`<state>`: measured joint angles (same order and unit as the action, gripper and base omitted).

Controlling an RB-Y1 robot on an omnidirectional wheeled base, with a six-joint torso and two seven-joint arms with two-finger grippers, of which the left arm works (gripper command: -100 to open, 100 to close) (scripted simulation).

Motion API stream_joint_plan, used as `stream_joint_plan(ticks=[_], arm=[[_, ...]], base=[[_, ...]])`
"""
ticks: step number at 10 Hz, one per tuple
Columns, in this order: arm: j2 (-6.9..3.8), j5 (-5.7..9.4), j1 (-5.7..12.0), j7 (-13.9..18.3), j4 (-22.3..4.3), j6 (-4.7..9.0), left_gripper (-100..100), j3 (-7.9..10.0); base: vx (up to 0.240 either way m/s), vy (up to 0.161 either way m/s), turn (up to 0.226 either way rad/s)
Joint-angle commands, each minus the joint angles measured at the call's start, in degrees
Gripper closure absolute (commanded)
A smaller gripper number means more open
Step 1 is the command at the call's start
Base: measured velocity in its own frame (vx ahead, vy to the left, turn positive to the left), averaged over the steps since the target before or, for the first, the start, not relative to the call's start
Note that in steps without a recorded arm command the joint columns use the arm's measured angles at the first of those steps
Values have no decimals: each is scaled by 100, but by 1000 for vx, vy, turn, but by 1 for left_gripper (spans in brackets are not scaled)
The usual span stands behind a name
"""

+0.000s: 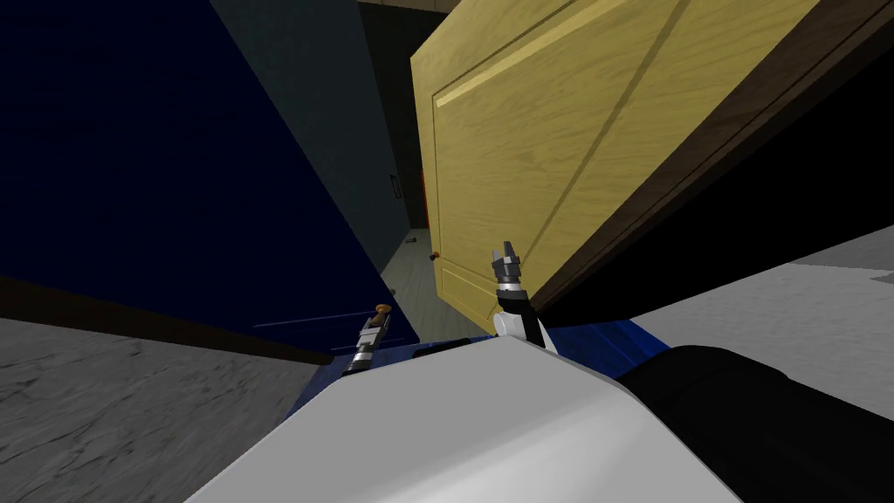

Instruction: Push the door open

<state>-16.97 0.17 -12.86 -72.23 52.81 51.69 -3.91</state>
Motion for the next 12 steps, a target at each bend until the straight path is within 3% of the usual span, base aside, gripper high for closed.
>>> stream_joint_plan(ticks=[1, 6, 12], arm=[[-7, 0, -11, 14, -7, 27, 100, -3], [-7, 0, -11, 14, -7, 27, 100, -3], [59, 190, 100, 887, -124, 41, 100, 109]], base=[[-11, -2, 22], [-20, 0, 1], [8, 13, -37]])
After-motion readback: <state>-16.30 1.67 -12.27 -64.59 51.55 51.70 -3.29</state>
